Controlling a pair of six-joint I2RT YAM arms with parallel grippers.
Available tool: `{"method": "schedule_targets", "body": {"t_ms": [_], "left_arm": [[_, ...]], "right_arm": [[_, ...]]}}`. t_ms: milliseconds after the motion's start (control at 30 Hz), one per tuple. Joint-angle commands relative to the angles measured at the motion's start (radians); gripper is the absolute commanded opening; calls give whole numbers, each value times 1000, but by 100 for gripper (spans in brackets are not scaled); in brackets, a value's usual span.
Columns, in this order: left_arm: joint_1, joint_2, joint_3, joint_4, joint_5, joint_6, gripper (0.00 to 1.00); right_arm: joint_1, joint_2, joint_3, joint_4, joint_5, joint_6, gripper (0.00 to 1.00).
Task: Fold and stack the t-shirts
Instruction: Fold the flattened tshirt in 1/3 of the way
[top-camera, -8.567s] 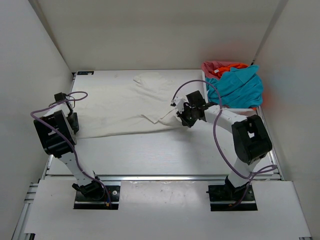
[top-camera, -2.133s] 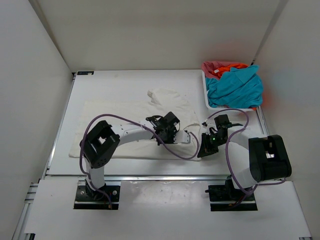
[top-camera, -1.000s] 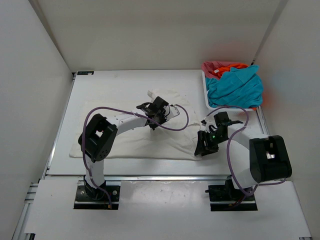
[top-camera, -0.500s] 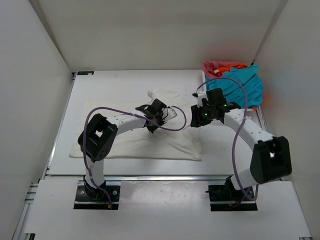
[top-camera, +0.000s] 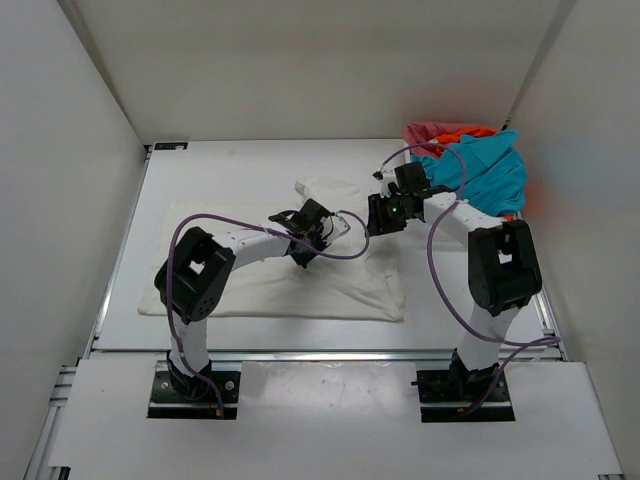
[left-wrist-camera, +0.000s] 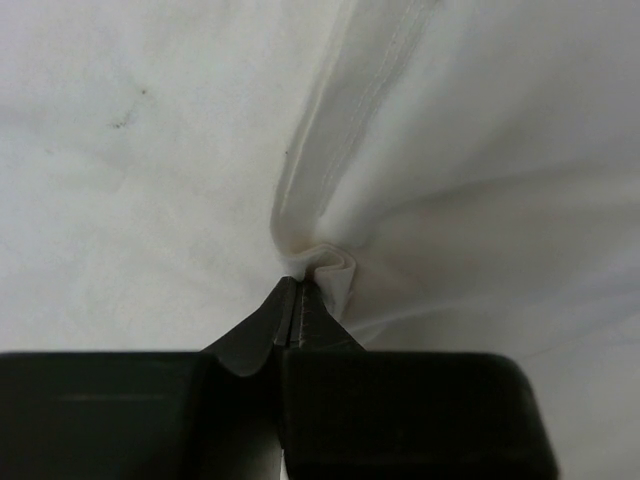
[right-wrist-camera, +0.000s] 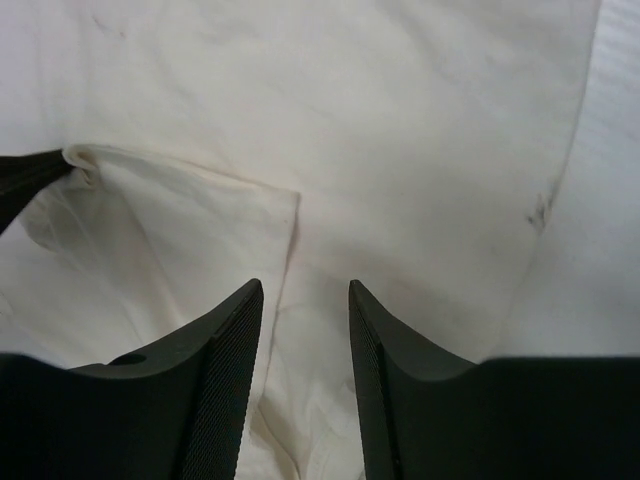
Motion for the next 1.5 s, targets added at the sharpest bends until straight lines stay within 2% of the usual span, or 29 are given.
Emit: {"method": "schedule_targets", "body": {"t_ms": [0,367,733,800,1000,1067,1167,1233,1300,1467], "left_arm": [[6,-32,22,4,23,-25,7],[23,-29,31,16,18,-24,7],[26,-28,23,13,12,-16,8],[26,-26,28,15,15,-17,8],[22,-25,23,16,11,-17,8],[25,-29,28,18,13,-17,8],[25,-38,23,19,18,-20,8],[28,-34,22,16,12,-16,8],[26,-32,22,24,13,-13,8],[29,-28,28,18,14,-5,8]], "right_arm": [[16,39,62,52,-48,1,46],[50,144,80,54,-80,19,48],[64,174,56,63,-67,42,46],[74,177,68,60,-67,44,41],[85,197,73,63,-74,55,40],[87,207,80,65,-74,61,38],[84,210,79,63,-71,71,28],[88,204,88,59,-64,67,14],[73,193,87,62,-48,53,12],[62,177,71,60,-41,39,20]]}}
